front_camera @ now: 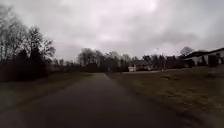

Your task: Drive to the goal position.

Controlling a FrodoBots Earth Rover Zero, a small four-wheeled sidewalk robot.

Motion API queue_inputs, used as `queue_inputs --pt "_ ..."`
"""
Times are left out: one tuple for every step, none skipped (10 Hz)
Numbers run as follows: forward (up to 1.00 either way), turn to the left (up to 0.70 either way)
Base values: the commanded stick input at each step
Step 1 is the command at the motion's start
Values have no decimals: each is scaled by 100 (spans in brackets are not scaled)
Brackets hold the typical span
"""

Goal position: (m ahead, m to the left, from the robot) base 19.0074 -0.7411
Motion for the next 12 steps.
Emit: queue_inputs --pt "100 19" --pt "100 5" --pt "100 2" --pt "100 0" --pt "100 0" --pt "100 0" --pt "100 0" --pt "100 0" --pt "100 0" --pt "100 0" --pt "100 0" --pt "100 0"
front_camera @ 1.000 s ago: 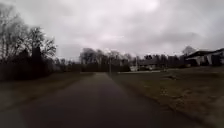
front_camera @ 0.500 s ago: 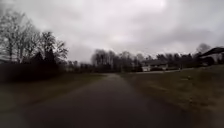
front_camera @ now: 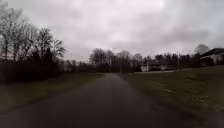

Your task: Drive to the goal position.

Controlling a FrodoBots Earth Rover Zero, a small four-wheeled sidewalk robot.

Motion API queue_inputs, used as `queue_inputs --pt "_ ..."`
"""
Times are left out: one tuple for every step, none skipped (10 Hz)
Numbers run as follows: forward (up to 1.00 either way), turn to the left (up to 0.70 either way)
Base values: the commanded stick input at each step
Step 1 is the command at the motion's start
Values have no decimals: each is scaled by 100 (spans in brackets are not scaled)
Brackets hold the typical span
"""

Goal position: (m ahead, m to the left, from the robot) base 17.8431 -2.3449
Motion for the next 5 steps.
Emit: queue_inputs --pt "100 0" --pt "100 0" --pt "100 0" --pt "100 0" --pt "100 0"
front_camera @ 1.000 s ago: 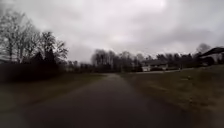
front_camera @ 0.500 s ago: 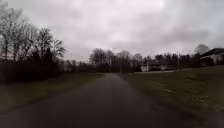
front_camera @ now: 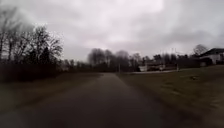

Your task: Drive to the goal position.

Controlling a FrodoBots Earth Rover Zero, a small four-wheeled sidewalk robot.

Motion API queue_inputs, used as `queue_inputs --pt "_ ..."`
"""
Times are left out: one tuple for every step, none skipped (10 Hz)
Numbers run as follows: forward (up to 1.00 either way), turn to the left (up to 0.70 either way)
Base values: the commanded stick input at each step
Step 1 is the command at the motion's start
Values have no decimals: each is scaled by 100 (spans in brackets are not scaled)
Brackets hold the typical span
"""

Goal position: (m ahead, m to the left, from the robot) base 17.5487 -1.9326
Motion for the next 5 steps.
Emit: queue_inputs --pt "100 0" --pt "100 0" --pt "100 0" --pt "100 39" --pt "100 40"
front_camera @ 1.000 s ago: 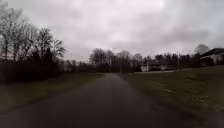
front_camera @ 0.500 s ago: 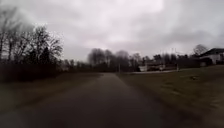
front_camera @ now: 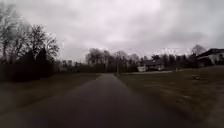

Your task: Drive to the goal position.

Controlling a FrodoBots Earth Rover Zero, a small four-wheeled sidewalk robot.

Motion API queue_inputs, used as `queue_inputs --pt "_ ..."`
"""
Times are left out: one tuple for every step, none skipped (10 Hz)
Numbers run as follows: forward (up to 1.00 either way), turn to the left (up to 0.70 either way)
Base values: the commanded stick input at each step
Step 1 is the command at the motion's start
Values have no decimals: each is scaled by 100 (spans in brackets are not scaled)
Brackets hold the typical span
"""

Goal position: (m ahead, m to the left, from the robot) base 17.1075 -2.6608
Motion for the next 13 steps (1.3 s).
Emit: queue_inputs --pt "100 40" --pt "100 40" --pt "100 40" --pt "100 40" --pt "100 40" --pt "100 40" --pt "100 1" --pt "100 0" --pt "100 0" --pt "100 0" --pt "100 0" --pt "100 0" --pt "100 0"
